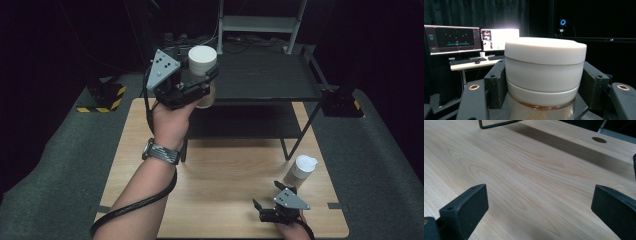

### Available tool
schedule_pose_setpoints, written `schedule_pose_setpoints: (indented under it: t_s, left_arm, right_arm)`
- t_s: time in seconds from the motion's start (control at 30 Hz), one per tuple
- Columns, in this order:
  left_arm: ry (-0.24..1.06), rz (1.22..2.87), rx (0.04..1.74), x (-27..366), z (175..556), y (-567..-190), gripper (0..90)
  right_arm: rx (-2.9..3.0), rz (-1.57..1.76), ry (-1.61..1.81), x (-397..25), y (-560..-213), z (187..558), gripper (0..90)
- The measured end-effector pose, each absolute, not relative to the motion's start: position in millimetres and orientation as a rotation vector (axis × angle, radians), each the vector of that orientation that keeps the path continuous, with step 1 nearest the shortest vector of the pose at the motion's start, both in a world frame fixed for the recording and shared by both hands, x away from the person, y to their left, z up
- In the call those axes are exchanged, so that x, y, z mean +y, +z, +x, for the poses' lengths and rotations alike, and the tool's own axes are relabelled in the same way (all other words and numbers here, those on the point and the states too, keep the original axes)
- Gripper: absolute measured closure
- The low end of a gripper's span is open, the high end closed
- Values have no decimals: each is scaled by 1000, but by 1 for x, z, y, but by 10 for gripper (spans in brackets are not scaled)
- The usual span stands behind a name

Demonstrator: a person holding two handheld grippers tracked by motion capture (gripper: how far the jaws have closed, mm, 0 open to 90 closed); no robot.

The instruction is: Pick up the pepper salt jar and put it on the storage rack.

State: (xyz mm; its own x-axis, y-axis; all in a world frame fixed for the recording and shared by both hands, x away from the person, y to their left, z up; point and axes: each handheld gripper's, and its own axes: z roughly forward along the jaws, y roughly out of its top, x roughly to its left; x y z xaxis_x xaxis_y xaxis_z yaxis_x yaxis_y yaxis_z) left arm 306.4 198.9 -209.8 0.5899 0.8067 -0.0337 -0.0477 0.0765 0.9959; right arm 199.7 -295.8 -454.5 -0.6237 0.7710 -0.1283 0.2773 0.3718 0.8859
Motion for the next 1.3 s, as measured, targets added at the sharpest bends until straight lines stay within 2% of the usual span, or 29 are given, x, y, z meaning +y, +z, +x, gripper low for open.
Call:
schedule_pose_setpoints:
  t_s: [0.4, 1.3]
  left_arm:
    - [733, 1346, 744, 180, 326, -209, 340]
    - [743, 1352, 793, 164, 353, -206, 340]
  right_arm:
    - [2096, 901, 1214, -297, -455, 199, 2]
    - [2090, 907, 1235, -300, -456, 199, 2]
